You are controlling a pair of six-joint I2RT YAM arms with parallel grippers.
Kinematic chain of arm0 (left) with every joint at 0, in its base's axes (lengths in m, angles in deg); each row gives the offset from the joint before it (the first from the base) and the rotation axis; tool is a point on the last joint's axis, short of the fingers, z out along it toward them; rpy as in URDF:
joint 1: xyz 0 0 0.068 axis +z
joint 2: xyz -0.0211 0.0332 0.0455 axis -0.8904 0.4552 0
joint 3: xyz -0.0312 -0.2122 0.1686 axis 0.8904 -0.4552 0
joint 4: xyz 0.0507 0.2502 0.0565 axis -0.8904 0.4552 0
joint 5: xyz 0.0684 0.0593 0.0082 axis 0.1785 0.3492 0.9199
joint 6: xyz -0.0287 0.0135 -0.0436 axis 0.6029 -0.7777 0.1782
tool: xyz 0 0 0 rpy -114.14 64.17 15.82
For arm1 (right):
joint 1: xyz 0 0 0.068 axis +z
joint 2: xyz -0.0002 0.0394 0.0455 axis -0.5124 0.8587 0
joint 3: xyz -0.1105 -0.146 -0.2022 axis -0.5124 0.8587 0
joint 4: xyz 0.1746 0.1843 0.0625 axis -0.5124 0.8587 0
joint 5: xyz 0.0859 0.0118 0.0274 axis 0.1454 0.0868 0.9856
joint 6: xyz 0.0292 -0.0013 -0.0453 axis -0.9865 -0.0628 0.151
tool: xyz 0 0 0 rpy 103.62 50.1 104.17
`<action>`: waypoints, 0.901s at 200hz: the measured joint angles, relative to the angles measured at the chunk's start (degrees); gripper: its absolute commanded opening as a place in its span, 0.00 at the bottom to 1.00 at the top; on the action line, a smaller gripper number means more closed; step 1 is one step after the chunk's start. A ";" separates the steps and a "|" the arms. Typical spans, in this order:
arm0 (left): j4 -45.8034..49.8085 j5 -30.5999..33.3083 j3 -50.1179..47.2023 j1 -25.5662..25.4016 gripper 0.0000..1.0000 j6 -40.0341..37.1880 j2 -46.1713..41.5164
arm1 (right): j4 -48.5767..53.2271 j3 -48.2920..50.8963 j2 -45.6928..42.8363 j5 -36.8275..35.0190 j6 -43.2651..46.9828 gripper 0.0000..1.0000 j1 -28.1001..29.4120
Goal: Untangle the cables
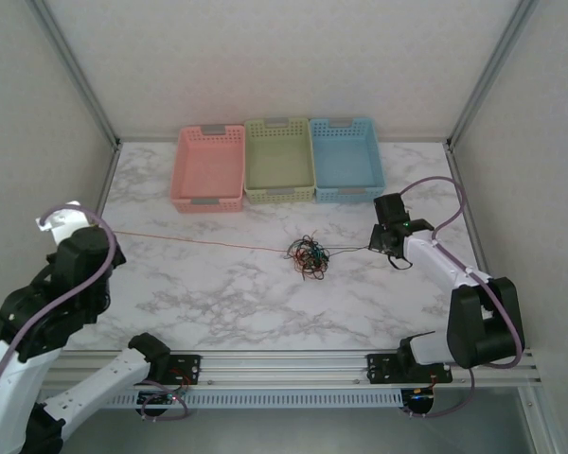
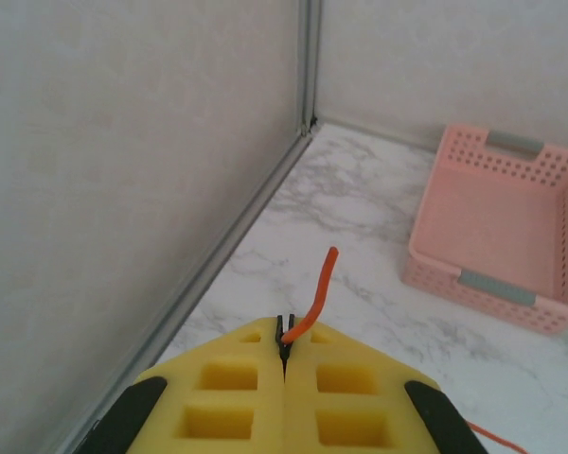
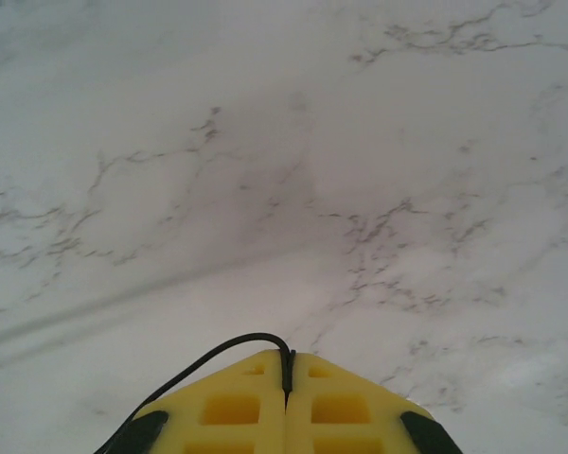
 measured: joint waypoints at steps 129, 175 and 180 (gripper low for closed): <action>-2.51 6.23 18.78 0.00 0.00 -13.53 5.03 | 0.17 0.02 2.54 -3.08 -1.49 0.00 -3.54; -4.17 12.00 18.82 0.00 0.00 -16.83 6.32 | 0.20 0.35 2.54 -3.04 -1.51 0.00 -5.01; -4.28 12.04 18.67 0.00 0.00 -16.85 6.40 | 0.15 0.35 2.54 -2.93 -1.51 0.00 -5.05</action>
